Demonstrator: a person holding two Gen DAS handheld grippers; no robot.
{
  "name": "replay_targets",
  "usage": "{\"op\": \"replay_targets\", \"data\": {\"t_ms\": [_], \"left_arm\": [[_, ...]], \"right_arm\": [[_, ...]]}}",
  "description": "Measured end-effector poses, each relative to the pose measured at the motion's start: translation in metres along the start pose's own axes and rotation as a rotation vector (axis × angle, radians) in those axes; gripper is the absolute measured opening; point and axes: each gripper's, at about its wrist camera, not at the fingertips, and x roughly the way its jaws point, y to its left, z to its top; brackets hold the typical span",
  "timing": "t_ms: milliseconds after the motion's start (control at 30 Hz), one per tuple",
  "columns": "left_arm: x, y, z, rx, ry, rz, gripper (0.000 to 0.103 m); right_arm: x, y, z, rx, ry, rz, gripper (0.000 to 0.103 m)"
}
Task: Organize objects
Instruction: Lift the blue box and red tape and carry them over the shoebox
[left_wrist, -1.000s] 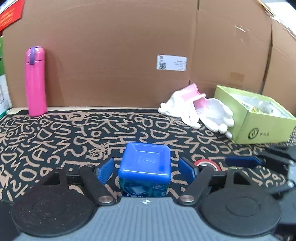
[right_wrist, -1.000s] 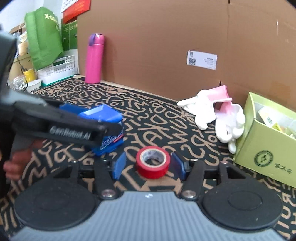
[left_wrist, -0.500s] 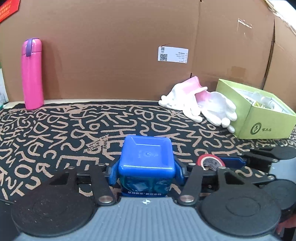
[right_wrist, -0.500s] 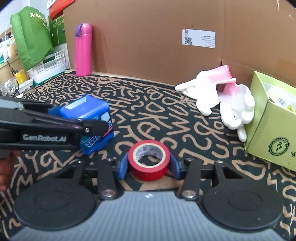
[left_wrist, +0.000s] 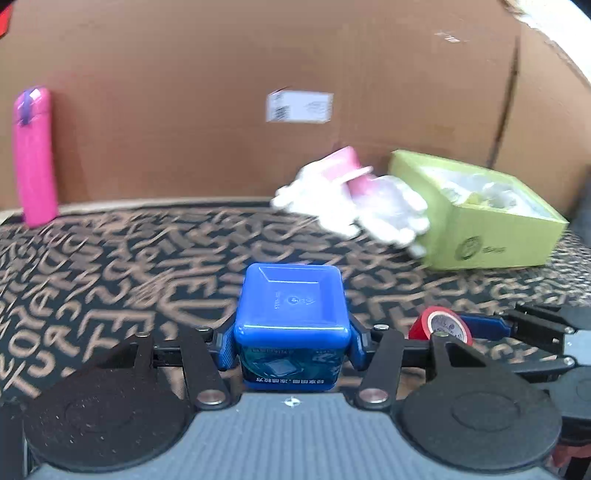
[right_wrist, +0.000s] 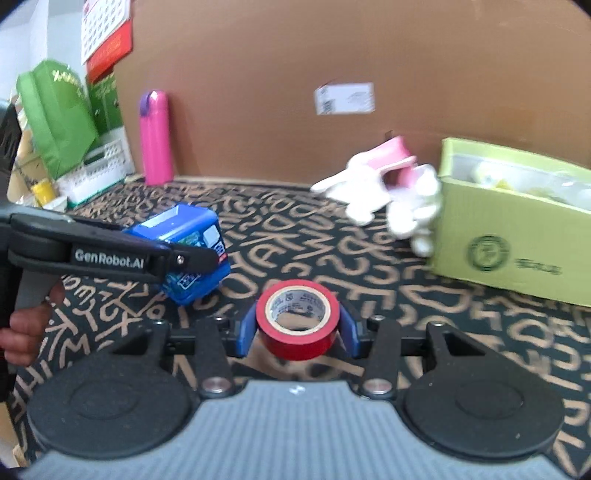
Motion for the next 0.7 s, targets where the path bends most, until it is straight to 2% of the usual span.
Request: {"op": "replay_targets", "data": {"t_ms": [167, 400, 500, 600, 700], "left_arm": [[-0.003, -0.043, 0.029, 0.055, -0.055, -0.124, 0.058], [0.005, -0.118, 0.081, 0.110, -0.130, -0.315, 0.058], [0.013, -0.150, 0.105, 0.130, -0.162, -0.376, 0.058], [0.034, -0.177, 0.130, 0.108, -0.136, -0.456, 0.058], [0.057, -0.205, 0.151, 0.093, -0.140, -0.489, 0.058]], "right_arm": [[-0.043, -0.031, 0.004, 0.041, -0.098, -0.077, 0.046], [-0.095, -0.087, 0.023, 0.058, -0.241, -0.280, 0.046], [-0.106, -0.110, 0.031, 0.056, -0.277, -0.363, 0.046], [-0.108, -0.133, 0.039, 0.049, -0.302, -0.444, 0.046], [-0.099, -0.153, 0.047, 0.032, -0.304, -0.511, 0.046]]}}
